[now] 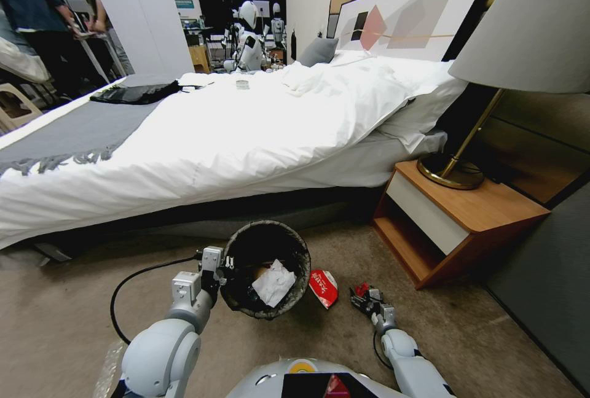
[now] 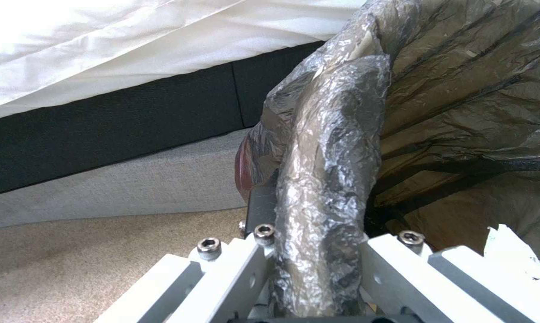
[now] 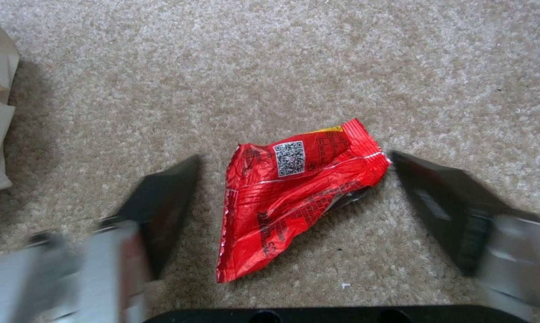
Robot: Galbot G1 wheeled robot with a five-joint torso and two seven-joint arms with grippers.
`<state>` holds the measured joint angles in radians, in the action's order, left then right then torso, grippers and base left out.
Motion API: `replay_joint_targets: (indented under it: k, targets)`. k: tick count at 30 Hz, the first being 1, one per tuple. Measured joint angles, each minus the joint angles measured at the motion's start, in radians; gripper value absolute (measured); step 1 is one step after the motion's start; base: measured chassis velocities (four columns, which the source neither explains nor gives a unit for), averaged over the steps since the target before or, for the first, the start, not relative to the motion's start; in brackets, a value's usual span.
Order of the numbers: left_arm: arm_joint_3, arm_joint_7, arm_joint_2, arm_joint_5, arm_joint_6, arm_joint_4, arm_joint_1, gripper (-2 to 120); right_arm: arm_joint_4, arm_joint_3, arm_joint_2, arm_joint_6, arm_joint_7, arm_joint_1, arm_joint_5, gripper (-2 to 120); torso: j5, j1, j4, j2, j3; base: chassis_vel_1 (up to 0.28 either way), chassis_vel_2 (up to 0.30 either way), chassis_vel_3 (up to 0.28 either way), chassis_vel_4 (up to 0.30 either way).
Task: Pick up the trash bin, then pick up the garbage from the floor and place it into the trash bin.
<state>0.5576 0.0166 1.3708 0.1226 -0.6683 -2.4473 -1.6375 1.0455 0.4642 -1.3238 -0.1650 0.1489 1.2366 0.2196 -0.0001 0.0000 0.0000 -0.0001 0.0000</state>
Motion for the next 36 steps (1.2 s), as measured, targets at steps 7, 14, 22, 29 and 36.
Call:
replay_joint_targets:
  k: [7,14,22,29,36]
  targets:
    - [-0.001,0.000,-0.003,0.000,0.000,0.001,0.002,1,-0.002,0.000,0.000,0.000,0.003,0.000,0.003,48,-0.0001,0.000,-0.0001,0.000,0.000,0.000,0.000,0.000,0.000]
    - [-0.001,0.001,-0.004,0.000,0.000,0.002,0.002,1,-0.009,0.001,-0.001,-0.001,0.003,0.000,0.004,19,-0.0003,0.000,0.0000,0.000,0.000,0.000,0.000,0.000,0.000]
    - [-0.003,0.001,-0.003,-0.001,0.000,0.003,0.002,1,-0.010,0.001,0.001,0.000,0.001,0.000,0.010,0,0.0001,0.000,0.0000,0.000,0.000,0.000,0.000,0.000,0.000]
    - [-0.003,0.000,-0.003,-0.002,0.000,0.000,0.000,1,-0.008,0.001,-0.001,-0.001,0.001,0.004,0.010,0,0.0000,0.000,0.0000,0.000,0.000,0.000,0.000,0.000,0.000]
    - [-0.003,-0.001,-0.002,-0.004,0.000,-0.005,-0.002,1,0.006,0.004,0.000,0.001,-0.001,0.010,0.010,0,0.0004,0.000,0.0000,0.000,0.000,0.000,0.000,0.000,0.000]
